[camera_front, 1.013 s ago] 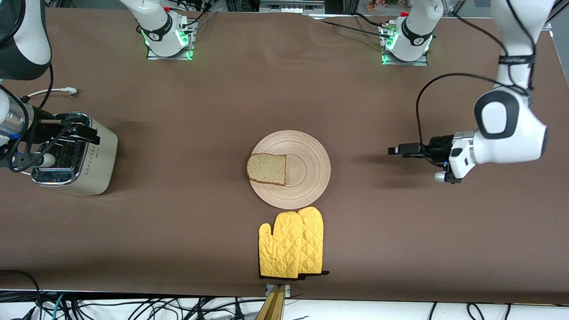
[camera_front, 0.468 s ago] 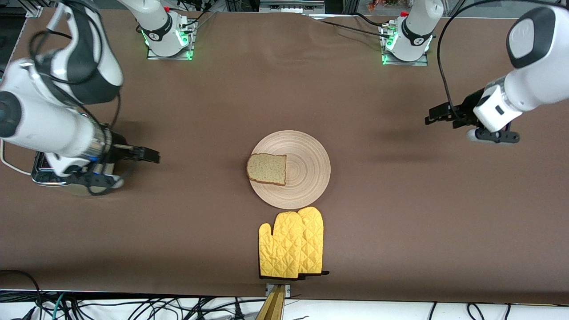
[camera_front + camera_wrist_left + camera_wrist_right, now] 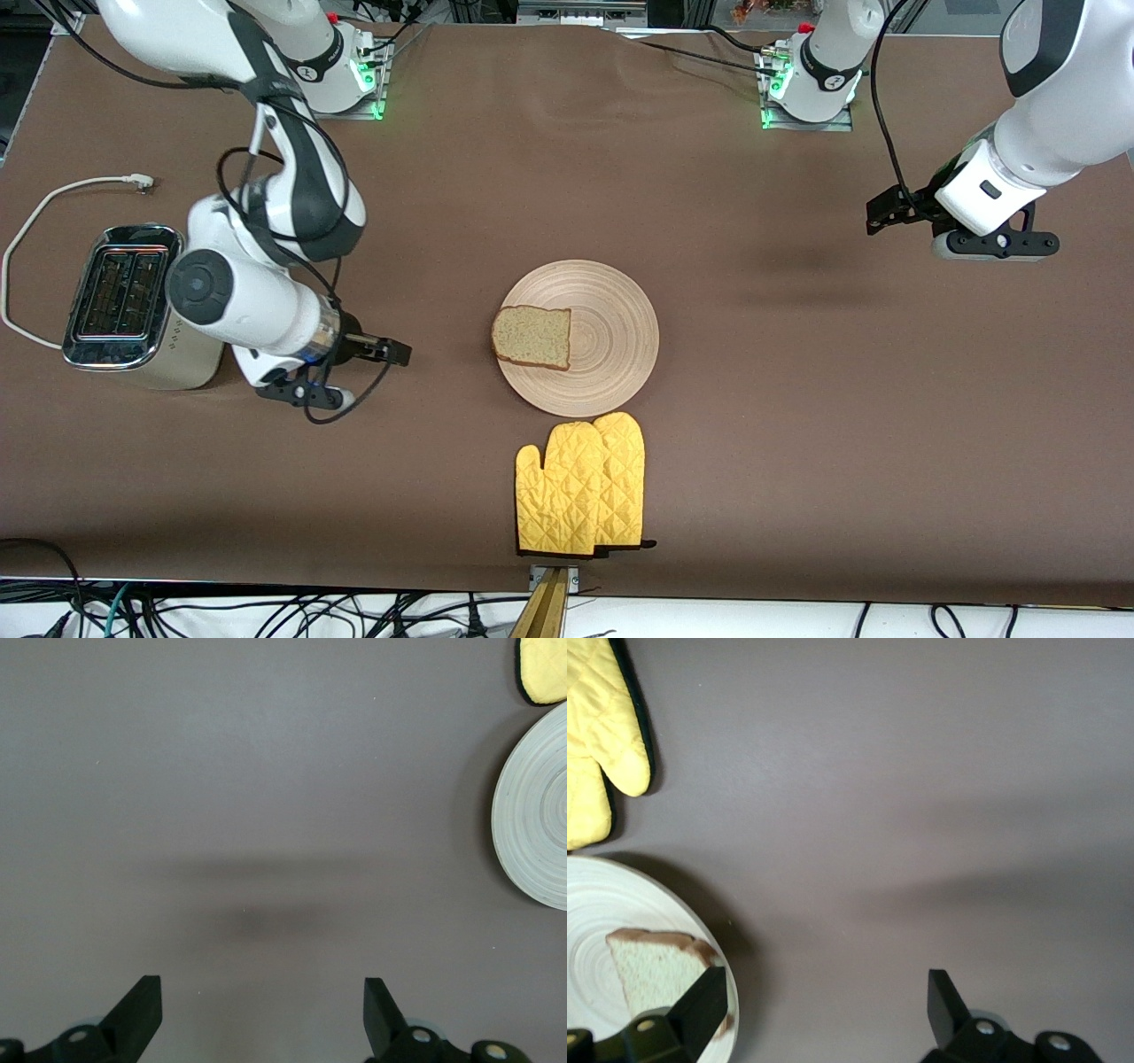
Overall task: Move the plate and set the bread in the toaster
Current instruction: 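Reach the right gripper to the bread slice and grasp its crust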
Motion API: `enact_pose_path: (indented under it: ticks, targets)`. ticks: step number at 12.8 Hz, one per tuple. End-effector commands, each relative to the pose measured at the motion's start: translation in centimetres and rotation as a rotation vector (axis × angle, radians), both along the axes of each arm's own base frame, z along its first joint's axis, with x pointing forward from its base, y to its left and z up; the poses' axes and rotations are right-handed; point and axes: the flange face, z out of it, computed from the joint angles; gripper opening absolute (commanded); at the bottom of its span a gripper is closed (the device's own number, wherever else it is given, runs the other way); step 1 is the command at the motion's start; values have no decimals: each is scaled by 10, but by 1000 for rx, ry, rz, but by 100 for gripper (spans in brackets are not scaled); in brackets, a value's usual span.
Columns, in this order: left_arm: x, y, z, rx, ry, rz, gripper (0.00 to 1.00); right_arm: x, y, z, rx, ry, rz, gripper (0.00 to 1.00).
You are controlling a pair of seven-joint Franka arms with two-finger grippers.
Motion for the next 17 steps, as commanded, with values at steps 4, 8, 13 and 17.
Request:
enact_pose_path:
  ticks: [4,8,13,17]
  targets:
    - [2,10,15,30,-1,13,100,-9,66,-39,66,-32,-39,100]
    - [1,7,15,32,14,11,100,-22,94,-75,72,4,-13,100]
    - [0,-1,14,32,20,5,100,-35,118,-102,68,21,15,100]
    - [0,3,17,30,16,2,100,-44,128,-110,71,42,28,100]
